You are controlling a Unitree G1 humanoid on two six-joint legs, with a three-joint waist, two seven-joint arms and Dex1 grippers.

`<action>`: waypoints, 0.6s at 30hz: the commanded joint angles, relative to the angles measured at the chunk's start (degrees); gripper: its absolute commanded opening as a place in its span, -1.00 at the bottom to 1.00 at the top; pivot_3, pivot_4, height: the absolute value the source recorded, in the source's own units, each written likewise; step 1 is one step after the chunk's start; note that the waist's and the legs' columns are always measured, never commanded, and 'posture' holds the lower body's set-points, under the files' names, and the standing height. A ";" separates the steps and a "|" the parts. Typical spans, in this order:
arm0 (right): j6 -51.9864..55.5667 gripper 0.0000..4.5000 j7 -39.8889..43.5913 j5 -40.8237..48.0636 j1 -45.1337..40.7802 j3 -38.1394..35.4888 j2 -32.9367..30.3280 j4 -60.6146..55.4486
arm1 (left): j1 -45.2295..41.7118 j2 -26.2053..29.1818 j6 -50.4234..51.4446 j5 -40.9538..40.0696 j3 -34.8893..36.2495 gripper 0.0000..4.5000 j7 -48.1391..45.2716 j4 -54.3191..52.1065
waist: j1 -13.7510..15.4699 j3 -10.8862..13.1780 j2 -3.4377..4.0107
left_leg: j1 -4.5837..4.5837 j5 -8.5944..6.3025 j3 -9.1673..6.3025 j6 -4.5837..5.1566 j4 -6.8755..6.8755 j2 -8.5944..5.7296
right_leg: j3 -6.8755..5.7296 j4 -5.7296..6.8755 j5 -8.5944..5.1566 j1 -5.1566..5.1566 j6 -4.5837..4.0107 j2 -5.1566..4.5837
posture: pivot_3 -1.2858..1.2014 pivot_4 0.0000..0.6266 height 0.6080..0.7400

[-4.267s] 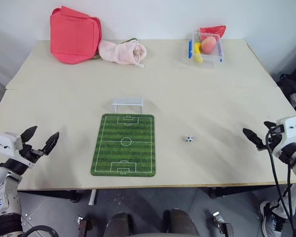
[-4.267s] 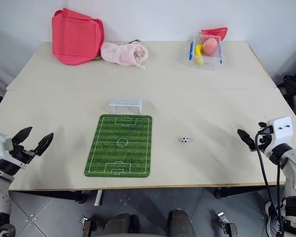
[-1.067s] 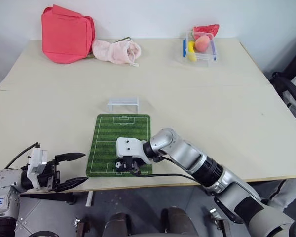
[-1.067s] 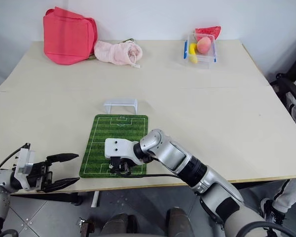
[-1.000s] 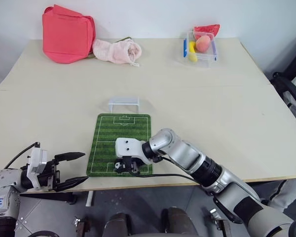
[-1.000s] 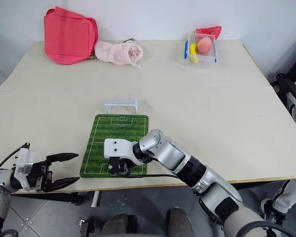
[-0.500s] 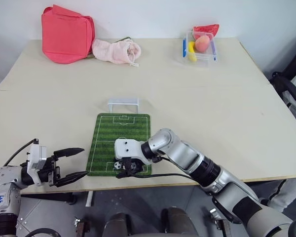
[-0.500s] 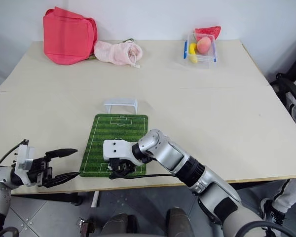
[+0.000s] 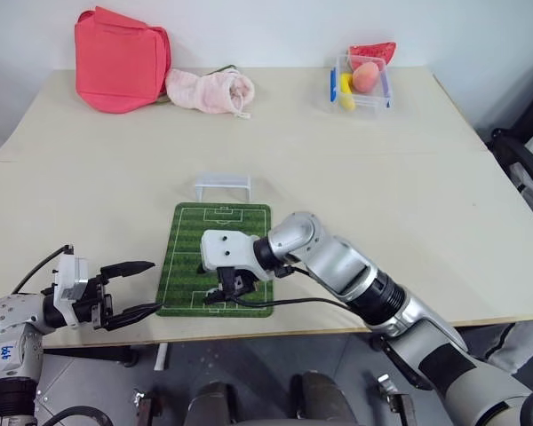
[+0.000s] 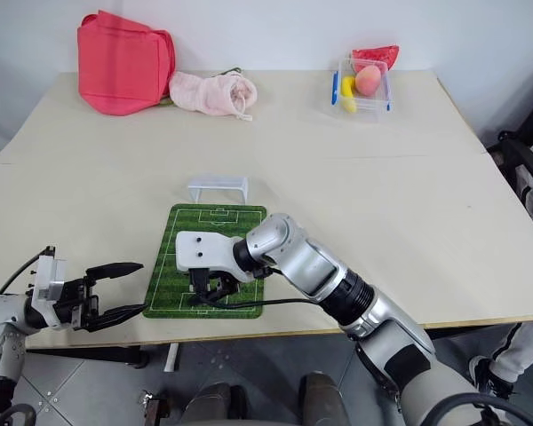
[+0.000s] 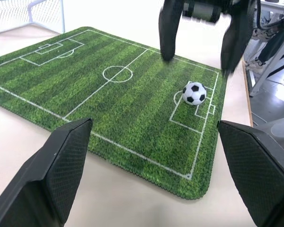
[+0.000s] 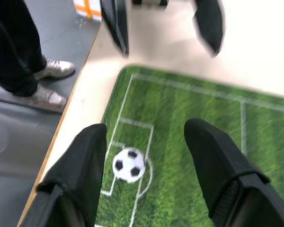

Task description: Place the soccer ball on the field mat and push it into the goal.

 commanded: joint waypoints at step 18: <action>15.24 -0.99 -12.07 7.44 10.27 0.62 4.40 -8.93 | 2.45 1.40 2.49 -1.21 1.18 1.00 -1.07 -2.89 | 0.01 -0.02 -0.03 | -0.03 0.00 0.05 0.00 0.04 0.01 | 0.00 -0.04 0.00 -0.01 0.00 0.06 | 0.03 -0.52 1.00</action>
